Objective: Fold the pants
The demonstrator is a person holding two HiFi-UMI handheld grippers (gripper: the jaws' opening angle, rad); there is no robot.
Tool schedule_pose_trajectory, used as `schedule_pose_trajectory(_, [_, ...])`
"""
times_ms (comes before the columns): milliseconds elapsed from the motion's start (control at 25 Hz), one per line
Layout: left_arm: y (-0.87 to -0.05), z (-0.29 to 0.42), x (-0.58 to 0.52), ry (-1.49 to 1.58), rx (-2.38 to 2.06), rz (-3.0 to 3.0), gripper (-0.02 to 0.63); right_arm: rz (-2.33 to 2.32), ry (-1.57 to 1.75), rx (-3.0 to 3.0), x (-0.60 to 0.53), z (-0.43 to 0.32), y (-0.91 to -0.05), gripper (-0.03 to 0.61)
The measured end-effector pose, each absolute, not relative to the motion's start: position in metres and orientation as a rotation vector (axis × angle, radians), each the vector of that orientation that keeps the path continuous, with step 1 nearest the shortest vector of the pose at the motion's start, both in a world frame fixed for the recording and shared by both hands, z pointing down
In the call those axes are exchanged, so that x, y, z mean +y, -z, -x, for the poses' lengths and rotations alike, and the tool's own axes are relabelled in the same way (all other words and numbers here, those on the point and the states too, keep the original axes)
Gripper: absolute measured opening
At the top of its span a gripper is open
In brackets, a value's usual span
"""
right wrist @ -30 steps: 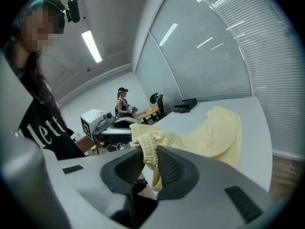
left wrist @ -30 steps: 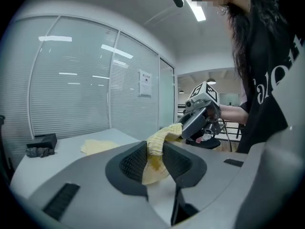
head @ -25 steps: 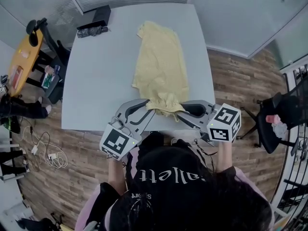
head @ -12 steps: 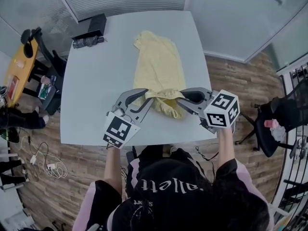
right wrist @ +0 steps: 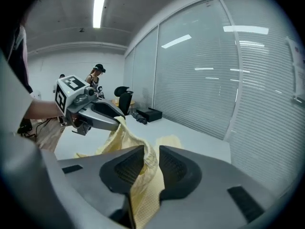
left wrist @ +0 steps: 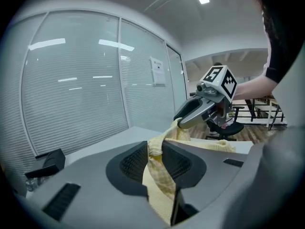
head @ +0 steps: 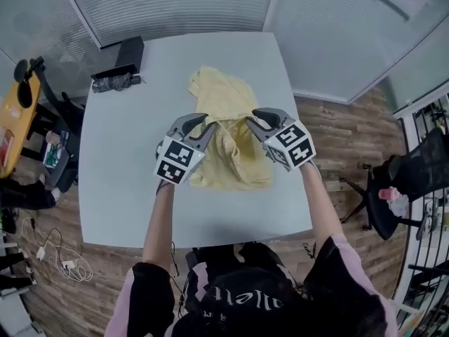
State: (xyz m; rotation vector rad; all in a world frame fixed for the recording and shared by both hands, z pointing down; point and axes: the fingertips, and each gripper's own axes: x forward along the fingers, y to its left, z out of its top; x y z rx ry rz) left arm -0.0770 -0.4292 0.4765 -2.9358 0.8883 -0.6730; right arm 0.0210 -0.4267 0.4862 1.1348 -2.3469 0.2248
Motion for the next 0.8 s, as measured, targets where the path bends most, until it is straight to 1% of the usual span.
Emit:
schedule_pose_trajectory(240, [-0.574, 0.057, -0.485, 0.954, 0.877, 2.967, 0.107, -1.2, -0.417, -2.261, -0.477, -0.047, -0.565, 0.1])
schedule_pose_trajectory(360, [-0.615, 0.054, -0.499, 1.075, 0.894, 2.973, 0.107, -1.197, -0.486, -2.237, -0.469, -0.051, -0.59, 0.1])
schedule_pose_trajectory(480, [-0.64, 0.059, -0.514, 1.14, 0.979, 3.015, 0.107, -1.109, -0.471, -2.23, -0.45, -0.038, -0.606, 0.112])
schedule_pose_trajectory(640, [-0.662, 0.064, -0.525, 1.215, 1.04, 3.021, 0.107, -0.907, -0.418, -2.268, -0.416, 0.003, -0.614, 0.169])
schedule_pose_trajectory(720, [-0.671, 0.065, -0.526, 1.26, 1.045, 3.004, 0.107, -0.813, -0.411, -2.303, -0.399, 0.025, -0.614, 0.212])
schedule_pose_trajectory(800, [-0.679, 0.068, -0.528, 1.302, 1.057, 2.989, 0.107, -0.771, -0.416, -2.336, -0.389, 0.043, -0.613, 0.216])
